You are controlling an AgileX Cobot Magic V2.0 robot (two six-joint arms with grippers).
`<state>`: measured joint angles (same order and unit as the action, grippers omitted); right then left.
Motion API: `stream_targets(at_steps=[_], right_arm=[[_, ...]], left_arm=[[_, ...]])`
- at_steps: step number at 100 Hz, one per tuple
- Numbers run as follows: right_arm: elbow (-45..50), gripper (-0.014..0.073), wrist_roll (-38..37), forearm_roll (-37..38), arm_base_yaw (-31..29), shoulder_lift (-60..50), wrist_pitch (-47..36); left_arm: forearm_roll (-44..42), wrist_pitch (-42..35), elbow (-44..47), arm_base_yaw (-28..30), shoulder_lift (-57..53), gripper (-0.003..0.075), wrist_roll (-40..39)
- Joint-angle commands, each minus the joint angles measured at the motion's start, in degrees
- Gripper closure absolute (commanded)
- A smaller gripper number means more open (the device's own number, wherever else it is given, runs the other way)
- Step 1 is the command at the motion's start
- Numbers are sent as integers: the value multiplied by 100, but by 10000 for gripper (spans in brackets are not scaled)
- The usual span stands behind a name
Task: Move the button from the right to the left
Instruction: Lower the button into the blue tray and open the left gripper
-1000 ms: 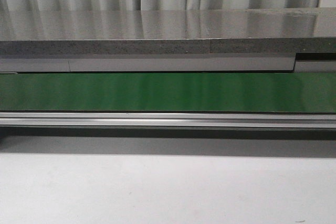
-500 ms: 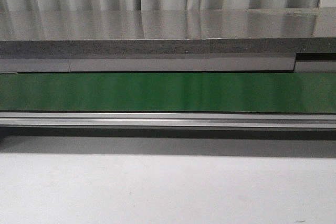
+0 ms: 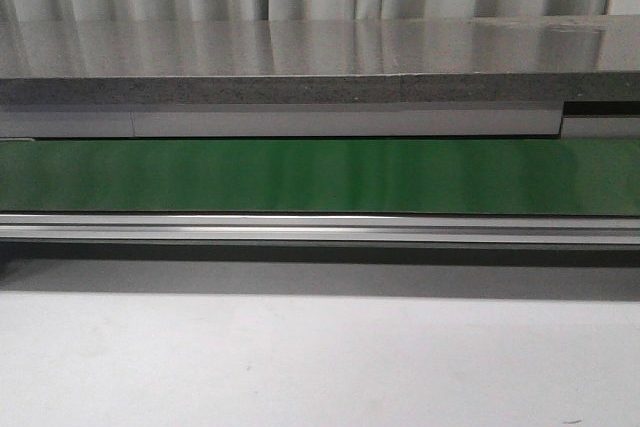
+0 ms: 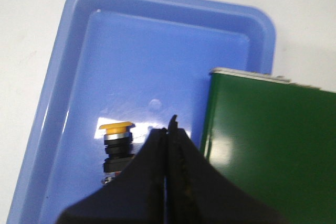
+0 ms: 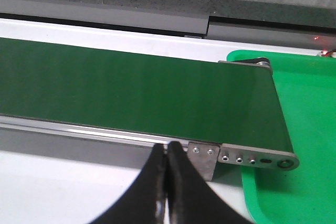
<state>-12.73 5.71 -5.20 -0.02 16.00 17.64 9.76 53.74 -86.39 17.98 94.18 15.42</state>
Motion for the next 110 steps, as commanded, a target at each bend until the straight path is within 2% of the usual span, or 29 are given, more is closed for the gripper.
stream_targets(at_steps=[1, 12, 32, 84, 110], right_arm=[[-149, 653, 9, 28, 2, 33, -431], [-149, 653, 9, 28, 2, 33, -431], [-149, 653, 9, 28, 2, 33, -431], [-149, 653, 9, 28, 2, 33, -431], [-149, 653, 9, 28, 2, 33, -431]], left_arm=[[540, -241, -151, -12, -590, 741, 85], [1104, -241, -126, -66, -952, 741, 415], [1114, -287, 128, -447, -1576, 741, 415], [1075, -1545, 1996, -1837, -3344, 741, 415], [1069, -1959, 2820, -2254, -4197, 741, 415]])
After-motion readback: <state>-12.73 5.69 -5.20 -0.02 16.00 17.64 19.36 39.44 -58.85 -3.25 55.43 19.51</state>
